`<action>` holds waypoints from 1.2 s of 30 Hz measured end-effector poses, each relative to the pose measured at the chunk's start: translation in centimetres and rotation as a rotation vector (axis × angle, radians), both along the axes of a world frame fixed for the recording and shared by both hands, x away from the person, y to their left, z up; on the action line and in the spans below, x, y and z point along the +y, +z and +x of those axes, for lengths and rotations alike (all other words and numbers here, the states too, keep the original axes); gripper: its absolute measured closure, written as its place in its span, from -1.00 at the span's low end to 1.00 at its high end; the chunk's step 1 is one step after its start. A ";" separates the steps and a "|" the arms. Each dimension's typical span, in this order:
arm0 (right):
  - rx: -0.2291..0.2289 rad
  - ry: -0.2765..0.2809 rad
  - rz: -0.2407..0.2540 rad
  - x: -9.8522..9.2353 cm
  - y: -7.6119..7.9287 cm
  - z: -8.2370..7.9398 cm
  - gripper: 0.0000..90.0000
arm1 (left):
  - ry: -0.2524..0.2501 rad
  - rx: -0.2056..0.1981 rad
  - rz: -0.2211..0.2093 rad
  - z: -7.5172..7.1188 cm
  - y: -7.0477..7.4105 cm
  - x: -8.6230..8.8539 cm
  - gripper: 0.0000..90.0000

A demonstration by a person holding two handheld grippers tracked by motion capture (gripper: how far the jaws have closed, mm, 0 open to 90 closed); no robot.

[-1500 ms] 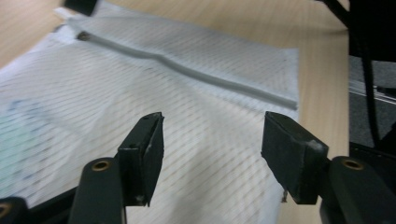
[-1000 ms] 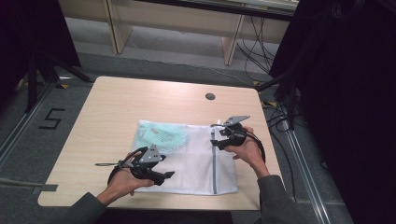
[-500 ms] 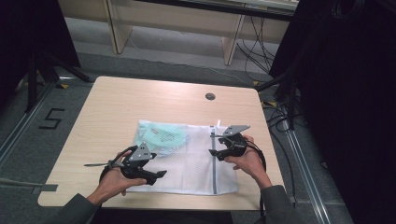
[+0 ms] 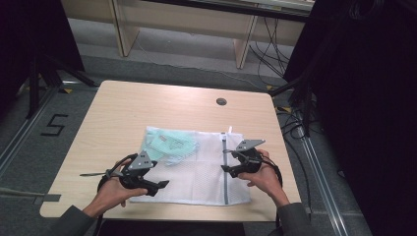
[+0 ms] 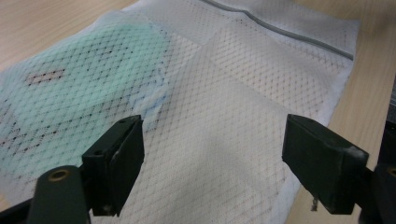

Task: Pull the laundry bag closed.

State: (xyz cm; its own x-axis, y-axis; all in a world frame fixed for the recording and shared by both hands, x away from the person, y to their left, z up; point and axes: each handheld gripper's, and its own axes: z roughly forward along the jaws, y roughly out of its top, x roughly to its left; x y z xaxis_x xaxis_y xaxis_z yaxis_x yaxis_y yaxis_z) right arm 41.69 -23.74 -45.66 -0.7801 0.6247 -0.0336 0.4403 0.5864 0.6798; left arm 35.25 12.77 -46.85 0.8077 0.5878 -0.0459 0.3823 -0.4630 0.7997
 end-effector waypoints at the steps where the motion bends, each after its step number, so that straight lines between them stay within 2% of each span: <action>1: 0.005 0.001 0.002 0.0 0.0 -0.2 -0.29 | -0.005 -0.015 0.006 -0.1 0.0 0.0 -0.54; 2: 0.010 -0.002 0.004 0.0 0.0 -0.5 -0.29 | -0.017 -0.017 0.014 -0.1 0.1 0.1 -0.54; 3: 0.008 0.007 -0.006 -0.2 0.0 -0.7 -0.29 | -0.008 -0.007 0.010 -0.3 0.1 0.2 -0.54; 4: 0.012 0.001 0.005 -0.1 -0.1 -1.0 -0.29 | -0.008 -0.019 0.023 -0.3 0.1 0.3 -0.54; 5: 0.002 0.007 -0.003 -0.3 -0.1 -1.0 -0.29 | -0.018 -0.020 0.018 -0.3 0.2 0.3 -0.54; 7: 0.016 0.015 -0.009 -0.5 -0.1 -1.4 -0.29 | 0.007 -0.009 0.008 -0.6 0.2 0.4 -0.54; 8: 0.010 0.004 0.011 -0.4 -0.2 -1.7 -0.30 | -0.006 -0.023 0.020 -0.5 0.2 0.5 -0.54; 9: 0.008 0.010 0.001 -0.5 -0.3 -1.9 -0.31 | 0.004 -0.003 -0.001 -0.7 0.2 0.5 -0.54; 11: 0.019 0.005 0.005 -0.6 -0.4 -2.4 -0.31 | 0.009 -0.008 0.007 -0.8 0.2 0.7 -0.54; 12: 0.014 0.008 0.001 -0.6 -0.4 -2.5 -0.31 | 0.021 -0.007 -0.018 -0.9 0.1 0.6 -0.54; 13: 0.029 0.005 0.005 -0.6 -0.4 -2.9 -0.31 | 0.019 -0.009 -0.002 -0.9 0.2 0.7 -0.54; 14: 0.030 0.016 -0.008 -0.8 -0.3 -3.0 -0.31 | 0.002 0.009 0.010 -1.0 0.3 0.8 -0.54; 15: 0.007 0.010 0.009 -0.6 -0.6 -3.2 -0.32 | 0.013 -0.005 0.009 -1.1 0.2 0.8 -0.54; 16: 0.022 0.017 0.006 -0.7 -0.5 -3.4 -0.33 | -0.001 -0.023 0.024 -1.0 0.2 0.9 -0.54; 19: 0.027 0.020 0.002 -0.7 -0.7 -4.1 -0.34 | 0.015 -0.006 0.015 -1.4 0.1 0.9 -0.54; 21: 0.049 0.022 -0.008 -0.8 -0.7 -4.6 -0.35 | 0.012 -0.014 0.039 -1.5 0.2 1.0 -0.54; 22: 0.024 0.015 0.004 -0.7 -1.1 -4.8 -0.35 | 0.003 -0.016 0.031 -1.5 0.2 1.0 -0.54; 23: 0.044 0.018 -0.005 -0.8 -1.1 -5.1 -0.36 | 0.000 -0.020 0.030 -1.5 0.2 1.0 -0.54; 24: 0.056 0.019 -0.004 -0.8 -1.0 -5.3 -0.36 | 0.017 -0.001 0.011 -1.7 0.1 0.9 -0.54; 25: 0.058 0.012 -0.009 -0.8 -1.2 -5.5 -0.37 | 0.010 -0.012 0.023 -1.7 0.1 1.0 -0.54; 26: 0.061 0.009 -0.010 -0.9 -1.3 -5.7 -0.37 | 0.006 -0.007 0.034 -1.8 0.1 1.1 -0.54; 27: 0.068 0.005 -0.015 -1.0 -1.3 -5.8 -0.37 | 0.027 -0.005 0.013 -2.0 0.0 0.9 -0.55; 29: 0.057 0.001 -0.023 -1.3 -1.4 -6.1 -0.37 | 0.003 -0.022 0.044 -2.0 0.1 1.2 -0.55; 30: 0.074 0.004 -0.032 -1.4 -1.2 -6.2 -0.37 | 0.018 -0.004 0.025 -2.1 0.1 1.1 -0.55; 31: 0.047 -0.011 -0.018 -1.4 -1.5 -6.4 -0.37 | 0.017 -0.013 0.041 -2.2 0.2 1.2 -0.55; 32: 0.073 -0.012 -0.032 -1.5 -1.3 -6.6 -0.38 | 0.008 -0.025 0.035 -2.2 0.2 1.3 -0.55; 33: 0.068 -0.011 -0.038 -1.6 -1.4 -6.8 -0.38 | 0.018 -0.013 0.028 -2.3 0.2 1.3 -0.55; 35: 0.059 -0.016 -0.041 -1.7 -1.7 -7.1 -0.38 | 0.012 -0.022 0.055 -2.4 0.2 1.5 -0.55; 36: 0.049 -0.005 -0.062 -1.8 -1.7 -7.1 -0.39 | 0.024 -0.001 0.037 -2.6 0.1 1.3 -0.55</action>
State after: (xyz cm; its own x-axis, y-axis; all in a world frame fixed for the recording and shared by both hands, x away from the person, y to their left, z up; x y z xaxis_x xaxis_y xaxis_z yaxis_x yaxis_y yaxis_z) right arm 34.59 -25.57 -47.35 -0.7790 0.6262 -0.0335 0.4752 0.6244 0.6199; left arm 32.61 14.12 -46.73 0.7935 0.6082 -0.0225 0.3926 -0.4833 0.7825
